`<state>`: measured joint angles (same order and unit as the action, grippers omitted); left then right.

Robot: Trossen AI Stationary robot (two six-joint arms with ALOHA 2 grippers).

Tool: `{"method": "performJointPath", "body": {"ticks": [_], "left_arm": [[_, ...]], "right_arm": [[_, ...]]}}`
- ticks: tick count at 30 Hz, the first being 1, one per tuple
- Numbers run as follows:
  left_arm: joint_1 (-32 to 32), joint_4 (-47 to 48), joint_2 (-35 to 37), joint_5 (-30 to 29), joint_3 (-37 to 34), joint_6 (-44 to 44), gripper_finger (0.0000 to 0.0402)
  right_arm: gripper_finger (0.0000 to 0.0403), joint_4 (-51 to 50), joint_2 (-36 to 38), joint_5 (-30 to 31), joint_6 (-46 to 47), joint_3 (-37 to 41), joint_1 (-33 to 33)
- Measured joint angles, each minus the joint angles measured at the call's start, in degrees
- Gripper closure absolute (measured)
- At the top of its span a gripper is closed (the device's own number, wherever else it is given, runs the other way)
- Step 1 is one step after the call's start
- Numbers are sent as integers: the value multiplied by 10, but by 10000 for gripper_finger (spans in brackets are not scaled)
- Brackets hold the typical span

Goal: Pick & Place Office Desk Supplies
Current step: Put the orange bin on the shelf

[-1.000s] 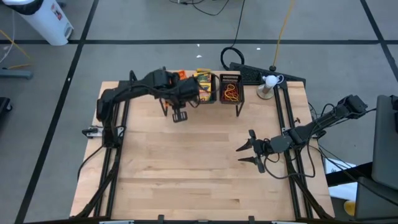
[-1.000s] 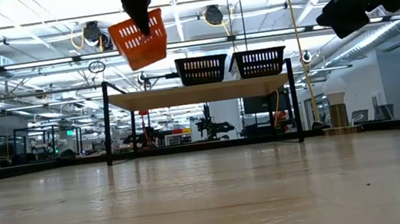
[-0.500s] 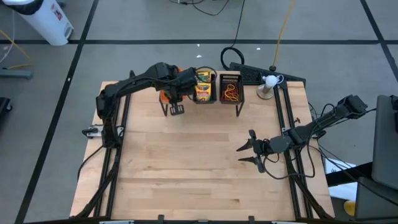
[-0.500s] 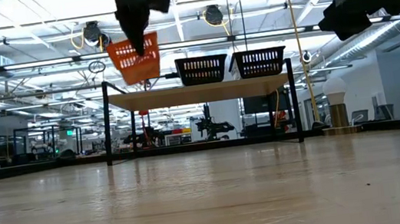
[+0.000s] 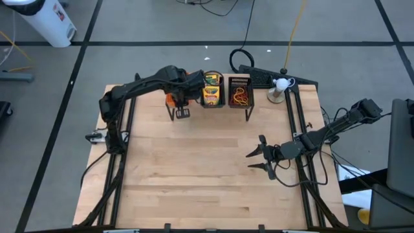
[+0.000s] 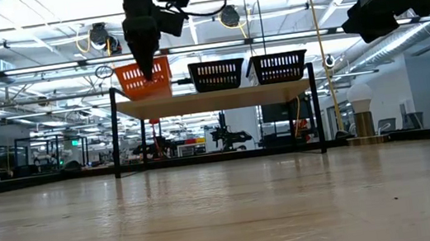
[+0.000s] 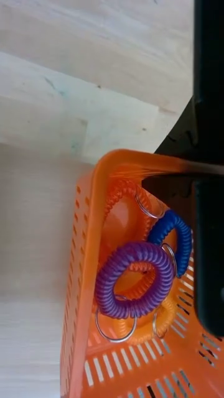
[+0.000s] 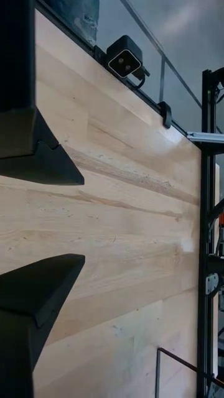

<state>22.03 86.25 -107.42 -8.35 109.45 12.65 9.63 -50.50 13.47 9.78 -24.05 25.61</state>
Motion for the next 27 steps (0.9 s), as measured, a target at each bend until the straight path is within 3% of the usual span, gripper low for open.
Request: {"method": "performJointPath", "body": {"ticks": [27], "left_arm": [[8,-37,-3,23,-20,12,396]], "right_arm": [[220,0,0,2,0,0,0]]}}
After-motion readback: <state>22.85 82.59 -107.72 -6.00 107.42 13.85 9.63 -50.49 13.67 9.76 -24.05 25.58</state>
